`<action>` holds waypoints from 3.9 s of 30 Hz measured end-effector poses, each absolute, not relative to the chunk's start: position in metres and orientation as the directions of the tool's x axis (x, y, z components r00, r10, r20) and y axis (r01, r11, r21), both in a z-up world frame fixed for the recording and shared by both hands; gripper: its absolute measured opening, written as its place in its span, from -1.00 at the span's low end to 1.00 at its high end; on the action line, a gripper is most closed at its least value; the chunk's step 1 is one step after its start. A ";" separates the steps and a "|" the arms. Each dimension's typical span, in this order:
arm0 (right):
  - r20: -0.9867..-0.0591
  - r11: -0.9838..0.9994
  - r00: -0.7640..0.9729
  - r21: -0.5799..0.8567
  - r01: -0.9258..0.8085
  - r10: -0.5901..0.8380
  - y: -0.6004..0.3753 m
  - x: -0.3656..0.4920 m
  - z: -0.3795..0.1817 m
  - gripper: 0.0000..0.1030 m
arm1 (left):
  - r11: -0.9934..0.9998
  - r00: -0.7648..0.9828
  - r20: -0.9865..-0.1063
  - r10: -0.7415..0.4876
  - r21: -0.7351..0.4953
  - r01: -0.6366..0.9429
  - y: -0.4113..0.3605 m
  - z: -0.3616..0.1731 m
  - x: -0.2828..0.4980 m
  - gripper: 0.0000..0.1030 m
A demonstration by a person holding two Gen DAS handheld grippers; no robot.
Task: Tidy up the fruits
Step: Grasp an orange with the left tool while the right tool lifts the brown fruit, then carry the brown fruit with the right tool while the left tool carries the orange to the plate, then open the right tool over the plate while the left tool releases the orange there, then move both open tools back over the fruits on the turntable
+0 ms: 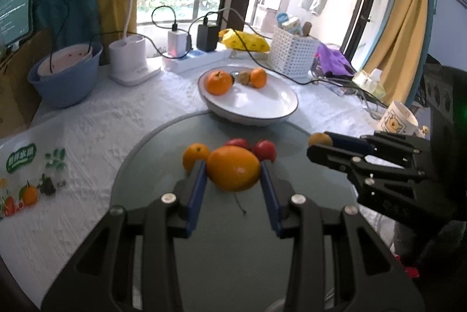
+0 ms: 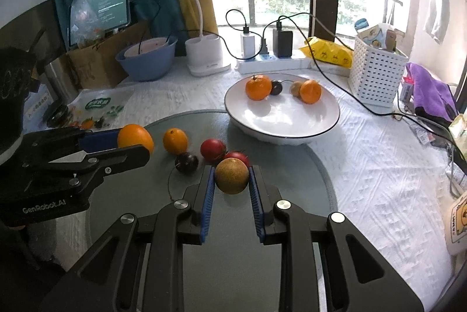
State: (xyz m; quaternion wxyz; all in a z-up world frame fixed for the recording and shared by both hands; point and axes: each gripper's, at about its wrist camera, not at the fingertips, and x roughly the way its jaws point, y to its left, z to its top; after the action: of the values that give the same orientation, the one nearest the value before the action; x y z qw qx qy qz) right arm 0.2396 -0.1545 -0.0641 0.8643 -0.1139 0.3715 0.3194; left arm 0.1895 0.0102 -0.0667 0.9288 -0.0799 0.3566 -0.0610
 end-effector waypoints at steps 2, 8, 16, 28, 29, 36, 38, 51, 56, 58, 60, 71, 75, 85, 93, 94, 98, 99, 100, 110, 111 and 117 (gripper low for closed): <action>-0.711 0.773 0.524 0.042 -0.633 0.468 -0.158 0.243 -0.062 -0.50 | 0.980 0.739 -0.651 -0.172 -0.190 0.062 0.008 -0.064 0.192 -0.25; -0.702 0.778 0.532 0.050 -0.627 0.474 -0.163 0.251 -0.058 -0.50 | 0.981 0.744 -0.645 -0.176 -0.180 0.076 0.000 -0.057 0.202 -0.25; -0.685 0.787 0.548 0.060 -0.613 0.479 -0.174 0.267 -0.052 -0.50 | 0.982 0.750 -0.638 -0.176 -0.163 0.092 -0.010 -0.048 0.217 -0.25; -0.652 0.805 0.590 0.054 -0.590 0.476 -0.185 0.289 -0.038 -0.50 | 0.983 0.768 -0.616 -0.177 -0.144 0.111 -0.018 -0.030 0.243 -0.25; -0.650 0.806 0.593 0.053 -0.589 0.476 -0.185 0.291 -0.037 -0.50 | 0.983 0.768 -0.615 -0.179 -0.144 0.113 -0.019 -0.030 0.244 -0.25; -0.649 0.810 0.594 0.061 -0.583 0.476 -0.184 0.303 -0.039 -0.50 | 0.983 0.759 -0.625 -0.185 -0.133 0.130 -0.023 -0.032 0.260 -0.25; -0.654 0.808 0.589 0.060 -0.586 0.475 -0.183 0.306 -0.042 -0.50 | 0.982 0.758 -0.625 -0.186 -0.134 0.130 -0.023 -0.033 0.264 -0.25; -0.698 0.812 0.551 0.077 -0.578 0.458 -0.180 0.331 -0.065 -0.50 | 0.978 0.724 -0.658 -0.209 -0.154 0.142 -0.027 -0.052 0.299 -0.25; -0.714 0.813 0.534 0.085 -0.576 0.453 -0.177 0.342 -0.074 -0.50 | 0.977 0.706 -0.675 -0.215 -0.158 0.146 -0.027 -0.062 0.311 -0.25; -0.720 0.814 0.527 0.092 -0.573 0.452 -0.176 0.347 -0.078 -0.50 | 0.977 0.698 -0.684 -0.213 -0.157 0.145 -0.027 -0.066 0.316 -0.25; -0.725 0.815 0.521 0.097 -0.571 0.451 -0.175 0.352 -0.082 -0.50 | 0.978 0.690 -0.693 -0.210 -0.158 0.139 -0.025 -0.071 0.321 -0.25; -0.730 0.822 0.514 0.114 -0.558 0.450 -0.173 0.362 -0.089 -0.50 | 0.977 0.663 -0.718 -0.210 -0.176 0.120 -0.021 -0.081 0.332 -0.23; -0.731 0.833 0.520 0.120 -0.541 0.443 -0.177 0.362 -0.088 -0.48 | 0.978 0.667 -0.716 -0.208 -0.175 0.117 -0.021 -0.080 0.330 -0.23; -0.719 0.828 0.532 0.106 -0.551 0.447 -0.175 0.348 -0.078 -0.48 | 0.979 0.702 -0.684 -0.197 -0.171 0.109 -0.016 -0.064 0.313 -0.23; -0.702 0.825 0.553 0.088 -0.558 0.448 -0.174 0.334 -0.065 -0.48 | 0.980 0.729 -0.656 -0.194 -0.167 0.111 -0.014 -0.050 0.298 -0.23; -0.700 0.825 0.556 0.085 -0.558 0.448 -0.173 0.331 -0.063 -0.48 | 0.980 0.732 -0.653 -0.194 -0.166 0.111 -0.013 -0.049 0.296 -0.23; -0.692 0.824 0.566 0.073 -0.562 0.448 -0.171 0.323 -0.056 -0.48 | 0.980 0.746 -0.638 -0.192 -0.169 0.107 -0.009 -0.042 0.284 -0.23; -0.689 0.823 0.569 0.071 -0.564 0.449 -0.171 0.320 -0.054 -0.48 | 0.980 0.749 -0.634 -0.190 -0.169 0.106 -0.008 -0.040 0.280 -0.23; -0.686 0.822 0.572 0.069 -0.565 0.450 -0.170 0.318 -0.053 -0.48 | 0.980 0.752 -0.631 -0.190 -0.170 0.105 -0.007 -0.039 0.277 -0.23; -0.673 0.813 0.584 0.044 -0.580 0.454 -0.160 0.293 -0.043 -0.48 | 0.982 0.778 -0.606 -0.167 -0.175 0.074 0.009 -0.033 0.245 -0.23; -0.672 0.812 0.585 0.042 -0.582 0.454 -0.159 0.290 -0.042 -0.48 | 0.982 0.780 -0.604 -0.164 -0.177 0.070 0.012 -0.033 0.241 -0.23; -0.670 0.801 0.583 0.028 -0.599 0.459 -0.150 0.272 -0.039 -0.48 | 0.982 0.786 -0.599 -0.150 -0.180 0.051 0.020 -0.034 0.222 -0.23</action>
State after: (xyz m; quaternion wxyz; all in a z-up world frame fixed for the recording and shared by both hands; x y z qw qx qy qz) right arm 0.2724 -0.1497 -0.0391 0.8839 -0.1010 0.3449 0.2992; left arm 0.2215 0.0203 -0.0343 0.9419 -0.0770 0.3225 -0.0535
